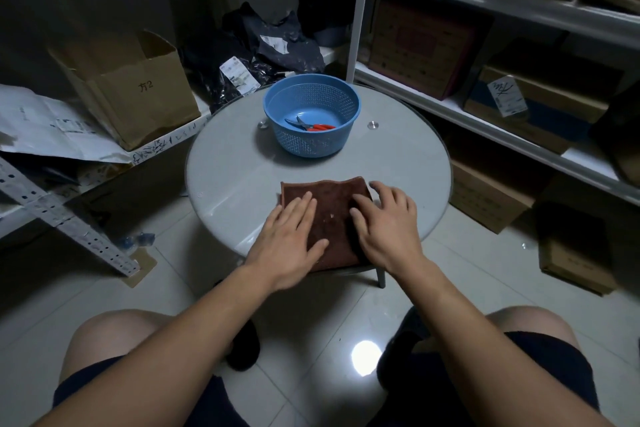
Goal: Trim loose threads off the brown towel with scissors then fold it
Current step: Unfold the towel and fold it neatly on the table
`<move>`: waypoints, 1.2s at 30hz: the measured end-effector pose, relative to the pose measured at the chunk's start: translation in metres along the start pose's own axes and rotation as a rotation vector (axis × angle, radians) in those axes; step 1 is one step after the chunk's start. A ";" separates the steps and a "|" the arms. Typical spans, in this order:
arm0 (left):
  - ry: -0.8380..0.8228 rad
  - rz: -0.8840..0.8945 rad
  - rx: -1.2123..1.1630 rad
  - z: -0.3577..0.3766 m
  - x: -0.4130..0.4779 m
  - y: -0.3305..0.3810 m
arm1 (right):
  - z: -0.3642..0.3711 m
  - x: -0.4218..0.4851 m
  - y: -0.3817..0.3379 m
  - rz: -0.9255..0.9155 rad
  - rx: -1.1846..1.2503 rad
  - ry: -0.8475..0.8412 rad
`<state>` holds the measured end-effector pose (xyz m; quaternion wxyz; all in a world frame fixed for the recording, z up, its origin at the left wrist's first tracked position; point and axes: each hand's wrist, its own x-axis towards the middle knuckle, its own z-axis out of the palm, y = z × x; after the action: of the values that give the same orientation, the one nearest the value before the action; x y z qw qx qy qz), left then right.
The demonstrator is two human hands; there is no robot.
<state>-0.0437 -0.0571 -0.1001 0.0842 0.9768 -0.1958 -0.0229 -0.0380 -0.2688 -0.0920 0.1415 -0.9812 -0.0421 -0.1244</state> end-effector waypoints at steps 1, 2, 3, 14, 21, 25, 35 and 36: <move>-0.006 -0.001 0.002 0.002 -0.001 -0.002 | 0.005 -0.008 0.004 0.019 -0.045 -0.039; -0.006 0.001 0.005 0.004 -0.002 -0.003 | 0.009 -0.013 0.007 0.043 -0.072 -0.064; -0.006 0.000 0.003 0.004 -0.002 -0.003 | 0.010 -0.015 0.009 0.063 -0.082 -0.075; 0.312 0.032 -0.180 -0.019 -0.006 -0.015 | -0.042 0.026 -0.004 0.611 0.395 -0.412; 0.112 0.169 -0.152 -0.007 -0.012 0.000 | -0.044 0.034 -0.019 0.581 0.591 -0.354; 0.313 0.047 -0.453 -0.013 -0.013 -0.011 | -0.043 0.033 -0.038 0.493 0.708 -0.282; 0.043 -0.513 -1.378 -0.023 -0.004 -0.030 | -0.015 0.030 -0.115 0.264 0.534 -0.370; 0.045 -0.524 -1.381 -0.025 -0.004 -0.030 | -0.010 0.029 -0.118 0.257 0.527 -0.382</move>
<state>-0.0342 -0.0238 -0.0806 0.6753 0.7164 0.1048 -0.1404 -0.0264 -0.1573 -0.0432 0.3942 -0.9137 0.0252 0.0954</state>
